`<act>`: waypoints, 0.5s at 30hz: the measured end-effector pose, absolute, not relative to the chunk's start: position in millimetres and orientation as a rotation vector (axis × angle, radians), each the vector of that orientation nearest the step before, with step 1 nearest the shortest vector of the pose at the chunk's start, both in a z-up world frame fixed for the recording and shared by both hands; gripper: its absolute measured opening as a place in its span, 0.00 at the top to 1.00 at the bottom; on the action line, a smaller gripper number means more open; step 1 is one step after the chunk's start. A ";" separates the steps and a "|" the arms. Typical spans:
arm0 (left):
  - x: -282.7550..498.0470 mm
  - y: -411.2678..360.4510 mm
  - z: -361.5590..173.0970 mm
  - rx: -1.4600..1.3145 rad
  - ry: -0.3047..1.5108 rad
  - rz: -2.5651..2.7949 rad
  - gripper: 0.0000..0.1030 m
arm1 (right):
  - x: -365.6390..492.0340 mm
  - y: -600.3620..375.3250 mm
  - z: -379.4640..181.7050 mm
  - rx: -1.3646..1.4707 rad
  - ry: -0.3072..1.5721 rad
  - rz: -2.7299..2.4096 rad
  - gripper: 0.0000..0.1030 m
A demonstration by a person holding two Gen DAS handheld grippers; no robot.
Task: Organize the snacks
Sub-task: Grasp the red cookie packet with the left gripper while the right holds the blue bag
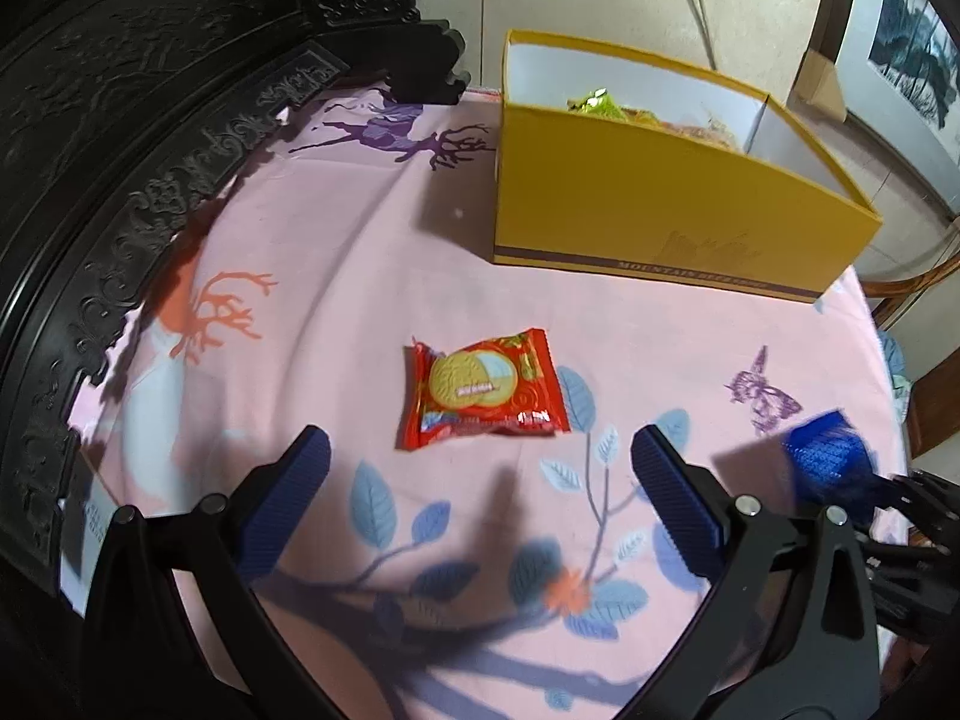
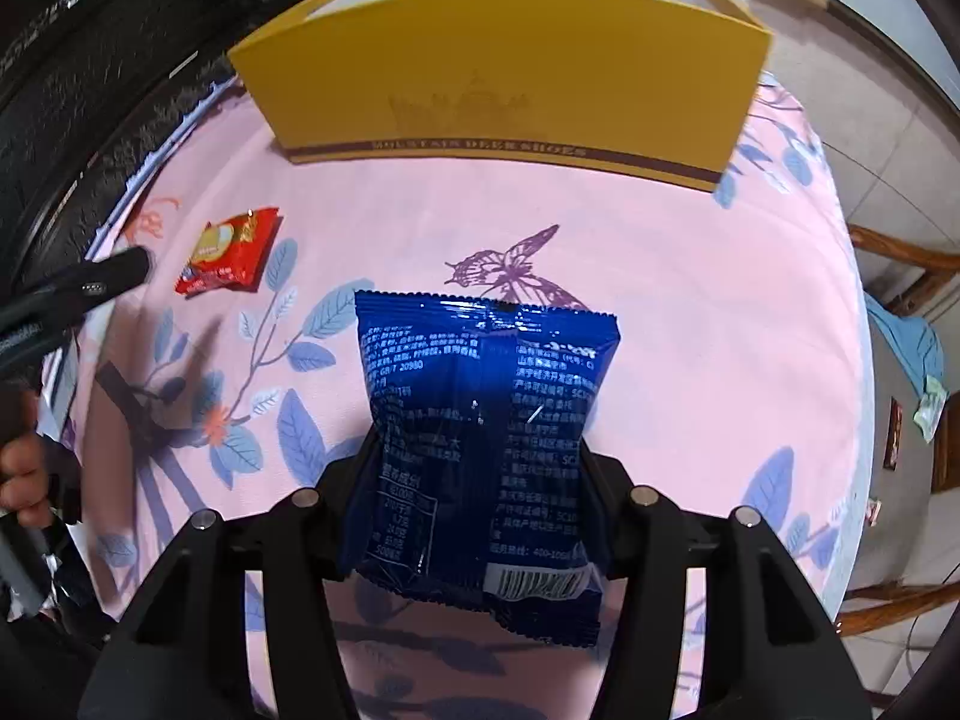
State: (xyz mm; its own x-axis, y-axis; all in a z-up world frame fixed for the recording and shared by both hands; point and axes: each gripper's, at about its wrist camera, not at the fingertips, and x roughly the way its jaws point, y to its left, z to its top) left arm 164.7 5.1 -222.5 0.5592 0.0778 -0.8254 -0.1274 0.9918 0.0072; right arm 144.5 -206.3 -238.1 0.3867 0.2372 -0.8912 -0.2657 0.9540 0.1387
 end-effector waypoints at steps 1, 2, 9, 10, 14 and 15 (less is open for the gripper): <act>170.8 4.6 -227.8 -0.047 0.978 0.125 0.02 | 142.8 -210.6 -235.2 -0.021 1.124 0.321 0.46; 178.6 4.3 -234.8 -0.040 0.992 0.128 0.02 | 140.6 -214.4 -233.1 -0.016 1.120 0.320 0.46; 213.2 3.5 -263.8 -0.021 1.039 0.137 0.02 | 140.3 -221.6 -220.3 0.025 1.093 0.317 0.46; 216.9 3.7 -268.3 -0.025 1.050 0.141 0.02 | 141.2 -220.4 -220.0 0.027 1.092 0.317 0.46; 228.4 7.3 -284.1 -0.050 1.098 0.154 0.02 | 143.2 -223.5 -216.5 0.043 1.088 0.313 0.46; 229.4 7.7 -286.3 -0.052 1.105 0.154 0.02 | 143.6 -224.3 -216.1 0.048 1.087 0.311 0.46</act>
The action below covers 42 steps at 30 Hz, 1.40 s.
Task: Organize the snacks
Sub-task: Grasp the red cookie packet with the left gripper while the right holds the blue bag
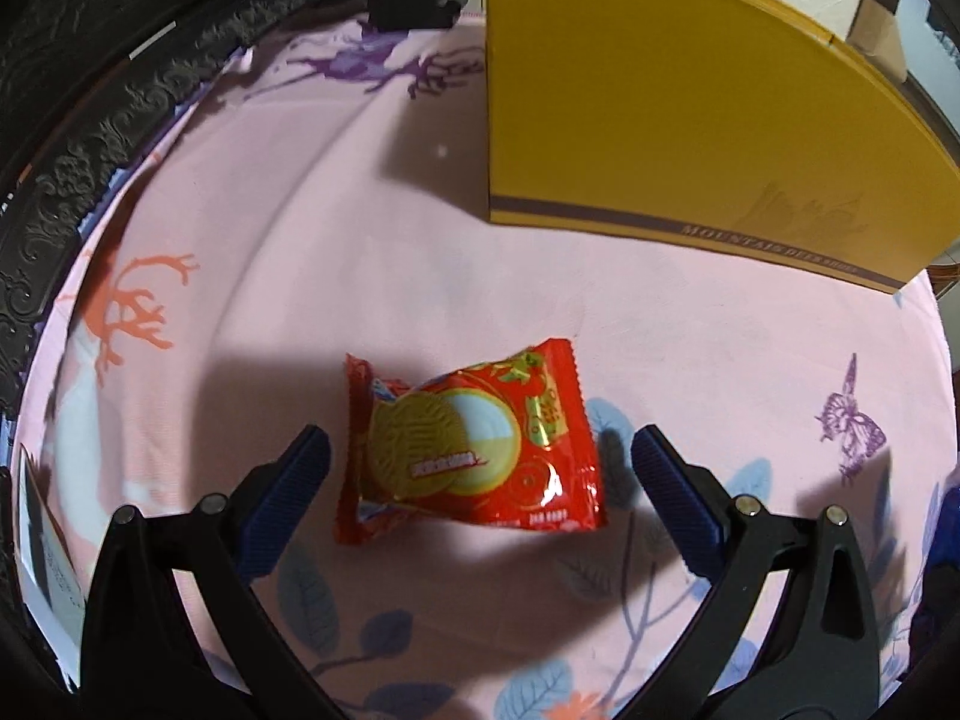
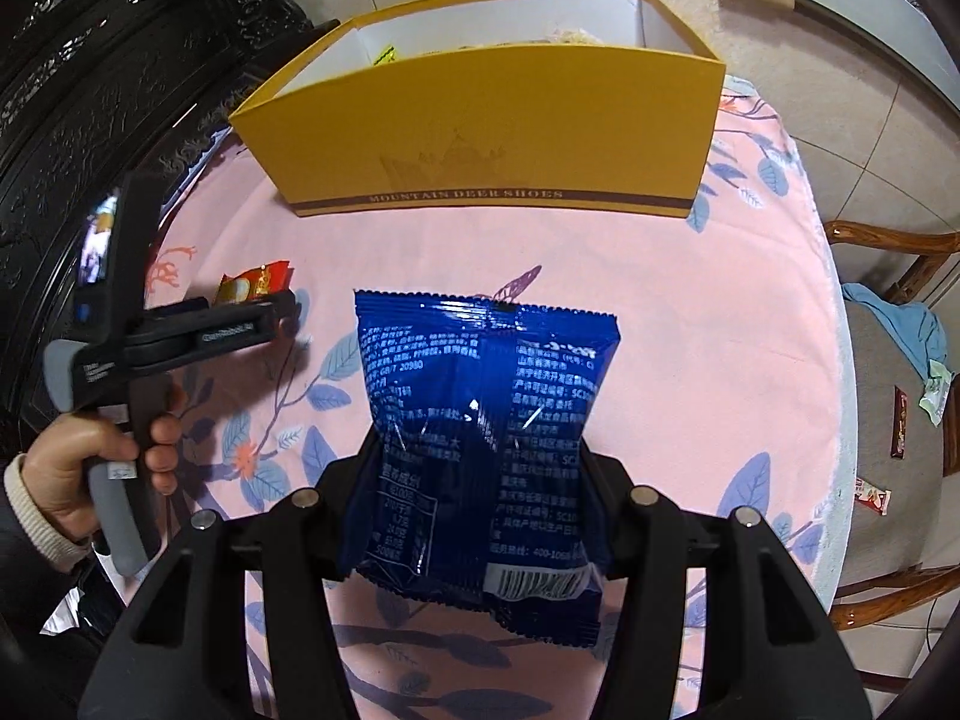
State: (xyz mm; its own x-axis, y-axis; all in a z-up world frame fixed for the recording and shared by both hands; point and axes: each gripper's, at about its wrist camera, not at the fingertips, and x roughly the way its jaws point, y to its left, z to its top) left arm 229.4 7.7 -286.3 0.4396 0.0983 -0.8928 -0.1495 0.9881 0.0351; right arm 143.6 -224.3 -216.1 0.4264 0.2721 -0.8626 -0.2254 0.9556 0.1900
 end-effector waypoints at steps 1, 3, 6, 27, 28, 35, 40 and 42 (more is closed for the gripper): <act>230.9 8.0 -289.1 -0.052 1.114 0.153 0.02 | 143.9 -225.1 -215.6 0.052 1.086 0.309 0.46; 232.8 8.8 -293.5 -0.061 1.121 0.149 0.02 | 144.7 -226.4 -214.7 0.059 1.085 0.307 0.46; 235.0 10.6 -294.5 -0.076 1.106 0.153 0.02 | 144.9 -226.0 -213.8 0.060 1.085 0.306 0.46; 229.2 -4.0 -280.1 -0.075 1.069 0.121 0.50 | 137.8 -226.5 -201.4 0.059 1.055 0.302 0.46; 228.5 -3.9 -279.6 -0.079 1.066 0.121 0.50 | 136.8 -226.6 -200.2 0.058 1.052 0.303 0.46; 216.2 -5.1 -267.8 -0.108 1.031 0.112 0.51 | 132.2 -230.1 -193.7 0.058 1.036 0.297 0.46; 203.5 -4.8 -246.5 -0.118 0.996 0.102 0.51 | 131.8 -228.0 -189.1 0.060 1.025 0.308 0.46; 197.3 -5.2 -233.2 -0.121 0.972 0.092 0.51 | 131.5 -228.8 -184.6 0.063 1.015 0.313 0.46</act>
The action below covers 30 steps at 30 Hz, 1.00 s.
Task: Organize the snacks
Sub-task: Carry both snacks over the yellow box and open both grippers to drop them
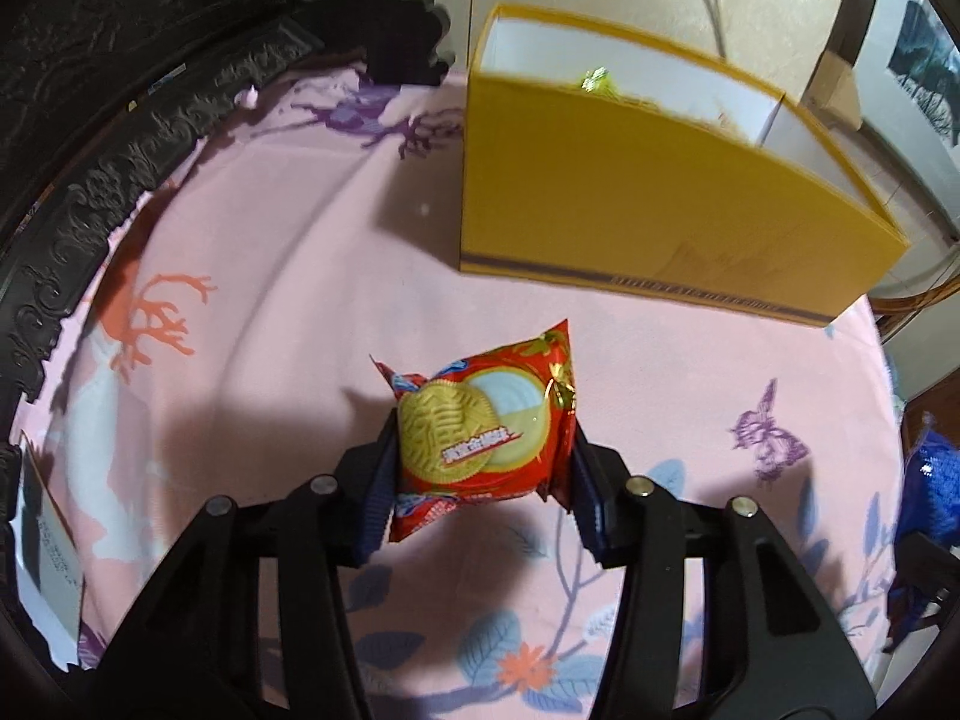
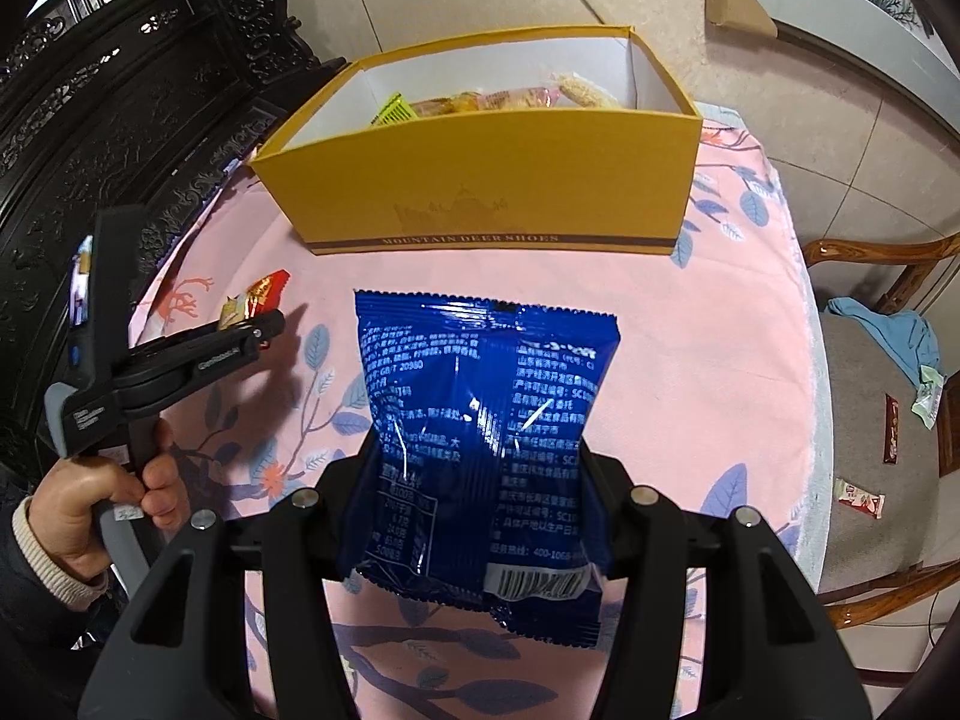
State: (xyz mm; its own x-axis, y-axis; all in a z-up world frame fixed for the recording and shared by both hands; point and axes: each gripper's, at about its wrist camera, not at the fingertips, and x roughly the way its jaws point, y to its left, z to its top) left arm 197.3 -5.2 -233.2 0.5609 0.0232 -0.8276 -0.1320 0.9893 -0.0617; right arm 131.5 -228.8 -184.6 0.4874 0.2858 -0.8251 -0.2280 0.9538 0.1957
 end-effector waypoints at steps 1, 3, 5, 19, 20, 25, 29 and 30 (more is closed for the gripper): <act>195.0 -5.0 -226.9 -0.123 0.960 0.088 0.51 | 132.2 -229.7 -181.0 0.069 1.007 0.314 0.46; 190.1 -5.6 -210.1 -0.123 0.928 0.082 0.51 | 134.2 -231.8 -175.2 0.077 0.995 0.315 0.46; 188.6 -6.1 -193.1 -0.125 0.896 0.073 0.51 | 138.5 -234.6 -165.3 0.088 0.974 0.316 0.46; 274.9 -37.1 -51.2 -0.105 0.631 -0.042 0.51 | 248.7 -240.9 -46.5 0.085 0.686 0.324 0.45; 282.5 -40.3 -44.2 -0.097 0.618 -0.047 0.51 | 256.3 -240.9 -41.5 0.086 0.678 0.324 0.45; 321.8 -57.5 -23.4 -0.049 0.591 -0.055 0.51 | 294.2 -235.7 -24.1 0.083 0.654 0.319 0.45; 347.6 -64.3 -22.0 -0.047 0.614 -0.042 0.27 | 317.4 -232.7 -24.0 0.091 0.674 0.343 0.36; 350.7 -63.9 -24.1 -0.047 0.625 -0.028 0.02 | 323.1 -230.9 -27.3 0.093 0.693 0.344 0.16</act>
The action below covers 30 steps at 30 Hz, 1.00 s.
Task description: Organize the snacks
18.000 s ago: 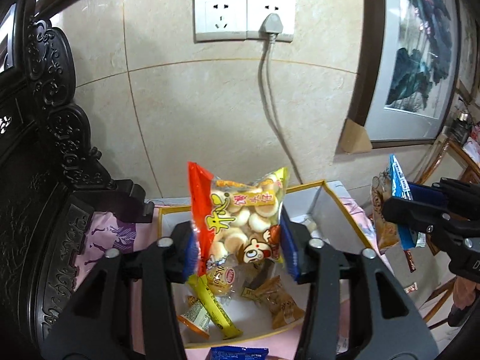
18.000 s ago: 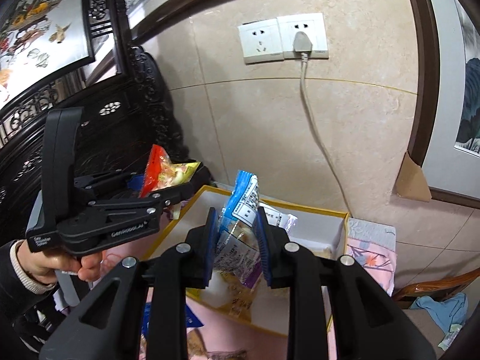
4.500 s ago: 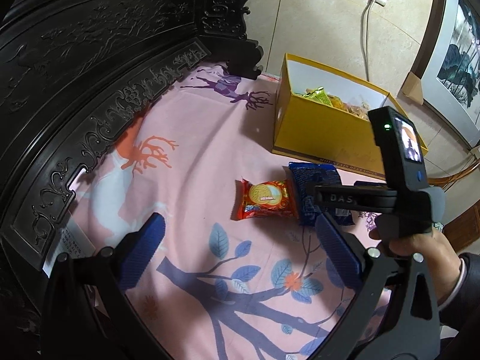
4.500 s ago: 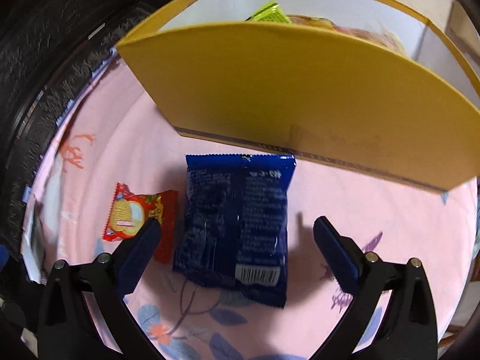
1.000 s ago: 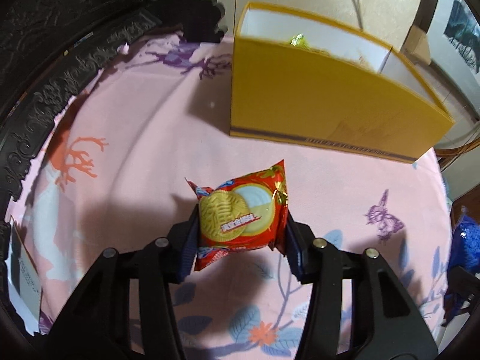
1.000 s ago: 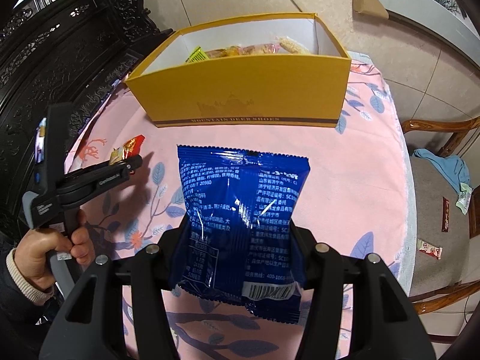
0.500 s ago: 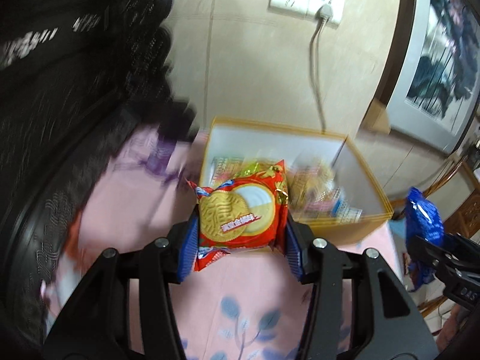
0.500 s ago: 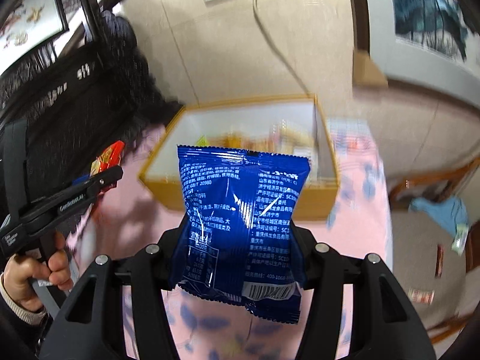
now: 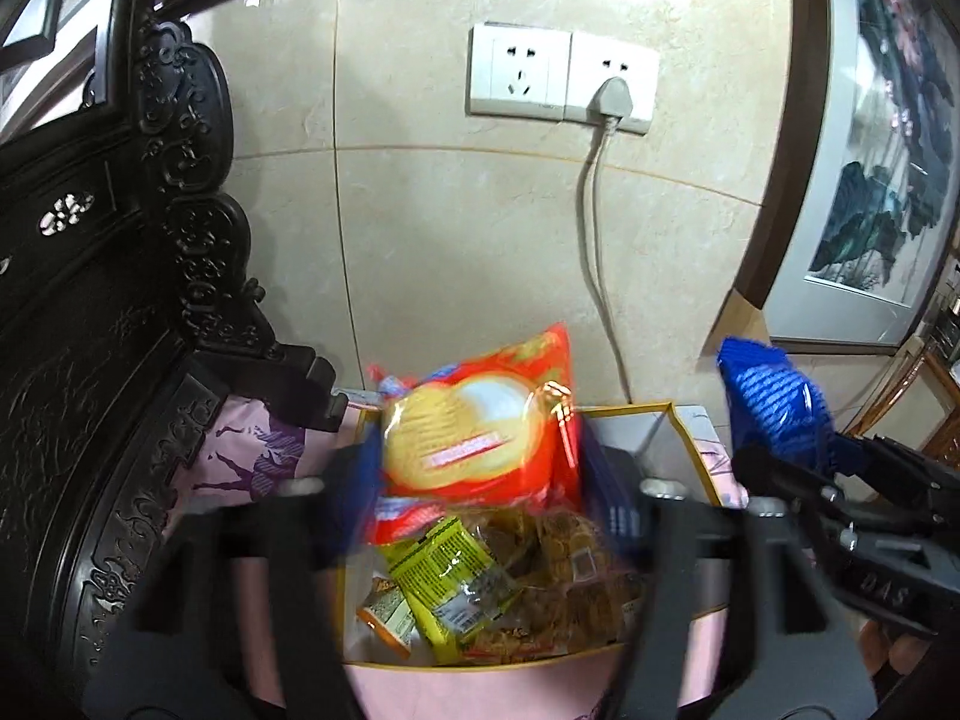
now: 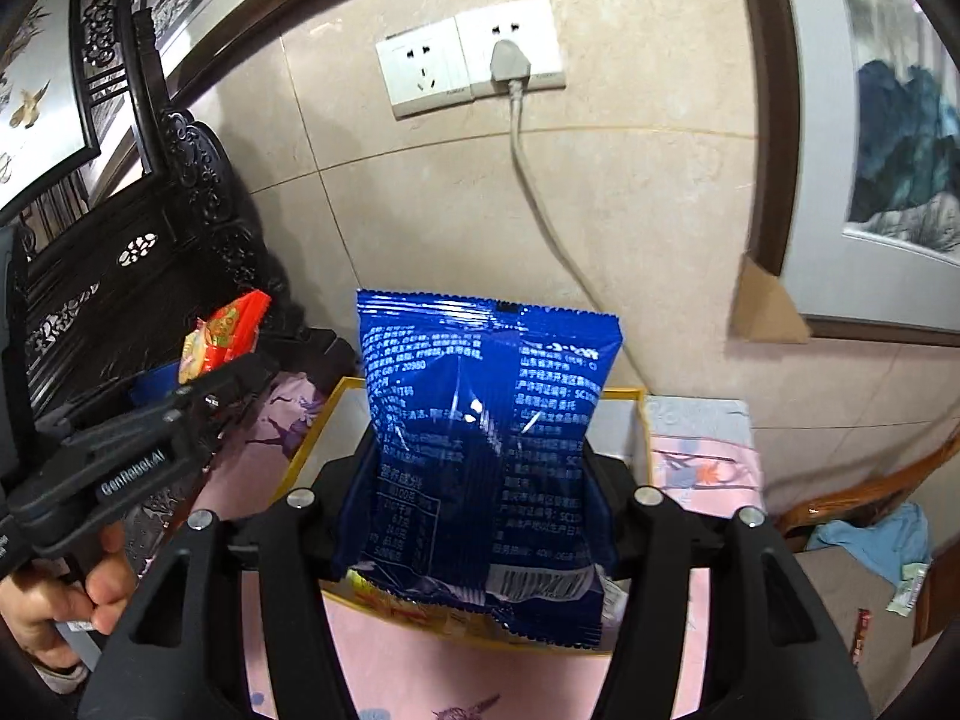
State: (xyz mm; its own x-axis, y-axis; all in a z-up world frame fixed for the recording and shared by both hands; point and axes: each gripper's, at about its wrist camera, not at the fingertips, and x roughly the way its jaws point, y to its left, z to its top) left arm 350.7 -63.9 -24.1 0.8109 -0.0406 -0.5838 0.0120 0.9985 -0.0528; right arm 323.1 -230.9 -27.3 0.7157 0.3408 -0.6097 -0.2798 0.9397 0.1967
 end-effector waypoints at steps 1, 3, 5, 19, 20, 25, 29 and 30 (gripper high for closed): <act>350.8 -63.9 -26.7 -0.043 0.629 0.000 0.02 | 327.5 -231.2 -29.9 0.092 0.709 0.327 0.02; 351.4 -62.3 -31.0 -0.032 0.644 0.020 0.02 | 329.4 -233.7 -35.0 0.101 0.748 0.300 0.01; 351.3 -60.1 -38.2 -0.037 0.681 -0.014 0.02 | 331.6 -234.9 -46.0 0.100 0.826 0.264 0.01; 333.6 -58.9 -43.6 0.000 0.682 0.066 0.02 | 314.2 -251.4 -48.1 0.131 0.827 0.210 0.01; 333.7 -59.5 -43.2 0.005 0.682 0.065 0.02 | 313.1 -251.5 -47.8 0.131 0.826 0.210 0.01; 331.7 -63.5 -42.2 0.027 0.679 0.061 0.02 | 309.8 -249.9 -46.2 0.117 0.824 0.213 0.01; 331.7 -62.4 -41.6 0.011 0.683 0.062 0.02 | 309.2 -248.0 -47.8 0.099 0.828 0.208 0.01; 331.3 -61.8 -41.8 0.009 0.682 0.062 0.02 | 309.1 -247.6 -48.9 0.099 0.833 0.209 0.01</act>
State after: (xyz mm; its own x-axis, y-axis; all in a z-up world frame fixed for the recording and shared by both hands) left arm 331.3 -61.8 -41.8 0.7742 0.0600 -0.6300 -0.0544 0.9981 0.0283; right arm 309.1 -247.6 -48.9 0.6538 0.2224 -0.7233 -0.1450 0.9749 0.1687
